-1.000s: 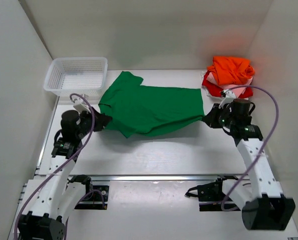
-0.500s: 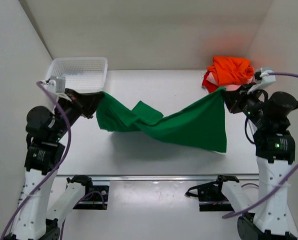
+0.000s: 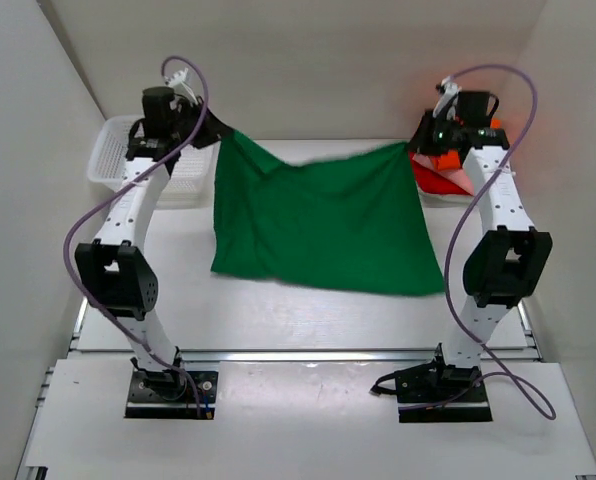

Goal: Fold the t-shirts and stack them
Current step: Flatten out the tshirt, then grap the side of the flattened tshirt closest away from the robot with both arms

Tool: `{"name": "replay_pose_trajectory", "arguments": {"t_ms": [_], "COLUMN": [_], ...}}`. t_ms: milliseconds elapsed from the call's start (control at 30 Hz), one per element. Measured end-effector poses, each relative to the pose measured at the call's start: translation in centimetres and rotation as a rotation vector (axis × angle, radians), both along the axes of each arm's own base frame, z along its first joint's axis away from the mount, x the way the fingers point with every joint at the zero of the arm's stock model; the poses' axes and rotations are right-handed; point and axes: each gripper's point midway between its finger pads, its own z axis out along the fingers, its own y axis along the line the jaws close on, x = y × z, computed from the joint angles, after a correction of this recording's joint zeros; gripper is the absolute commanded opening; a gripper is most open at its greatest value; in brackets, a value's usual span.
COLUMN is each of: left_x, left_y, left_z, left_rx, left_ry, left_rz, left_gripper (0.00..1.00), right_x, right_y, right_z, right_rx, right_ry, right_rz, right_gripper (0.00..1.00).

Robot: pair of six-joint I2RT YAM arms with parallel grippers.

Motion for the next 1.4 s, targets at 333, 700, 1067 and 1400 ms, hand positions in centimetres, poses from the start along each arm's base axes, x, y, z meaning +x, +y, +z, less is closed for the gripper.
{"name": "replay_pose_trajectory", "arguments": {"t_ms": [333,700,1067,1400], "left_x": [-10.4,-14.4,-23.6,-23.6], "left_y": [2.0,0.3,1.0,3.5], "left_z": [20.7,-8.2,-16.0,-18.7], "left_rx": [-0.032,-0.009,0.011,0.012], "left_ry": [-0.527,-0.007,0.103,0.174], "left_rz": [0.041,-0.003,-0.004,0.132], "left_gripper": [0.0,0.0,0.0,0.0], "right_x": [-3.0,-9.3,-20.7,-25.0], "right_y": [-4.4,-0.2,0.8,0.3], "right_z": [23.6,-7.8,-16.9,-19.8], "right_rx": [0.069,0.108,0.015,0.013], "right_ry": [-0.589,0.055,0.339,0.47], "right_rz": [-0.053,-0.026,-0.06,-0.025], "right_gripper": [0.0,0.0,0.0,0.0]}}
